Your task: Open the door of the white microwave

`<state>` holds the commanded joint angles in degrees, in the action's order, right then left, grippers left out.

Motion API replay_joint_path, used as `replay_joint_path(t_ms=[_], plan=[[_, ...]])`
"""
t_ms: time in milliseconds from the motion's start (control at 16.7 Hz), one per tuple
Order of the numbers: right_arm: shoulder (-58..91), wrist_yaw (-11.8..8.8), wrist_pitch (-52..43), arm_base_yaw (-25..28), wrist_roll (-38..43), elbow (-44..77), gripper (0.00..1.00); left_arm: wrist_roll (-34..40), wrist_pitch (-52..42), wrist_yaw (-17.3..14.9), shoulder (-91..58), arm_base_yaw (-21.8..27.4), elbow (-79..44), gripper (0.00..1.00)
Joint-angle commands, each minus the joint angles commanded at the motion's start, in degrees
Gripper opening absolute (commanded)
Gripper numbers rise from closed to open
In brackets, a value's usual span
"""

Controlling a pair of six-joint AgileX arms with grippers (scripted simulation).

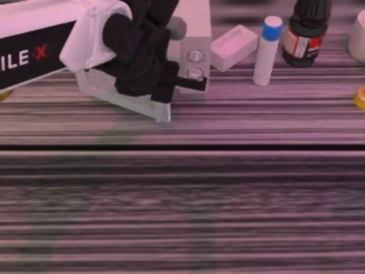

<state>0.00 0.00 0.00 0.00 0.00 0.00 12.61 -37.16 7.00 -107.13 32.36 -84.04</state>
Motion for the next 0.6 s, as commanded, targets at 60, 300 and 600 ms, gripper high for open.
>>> replay_joint_path(t_ms=[60, 300, 600], plan=[[0.0, 0.0, 0.0, 0.0, 0.0, 0.0, 1.00, -0.8, 0.3, -0.4, 0.6, -0.3, 0.7, 0.00], [0.0, 0.0, 0.0, 0.0, 0.0, 0.0, 1.00, -5.5, 1.0, -2.7, 3.0, -1.6, 4.8, 0.00], [0.0, 0.0, 0.0, 0.0, 0.0, 0.0, 1.00, -6.8, 1.8, -3.5, 4.3, -2.0, 5.6, 0.00]])
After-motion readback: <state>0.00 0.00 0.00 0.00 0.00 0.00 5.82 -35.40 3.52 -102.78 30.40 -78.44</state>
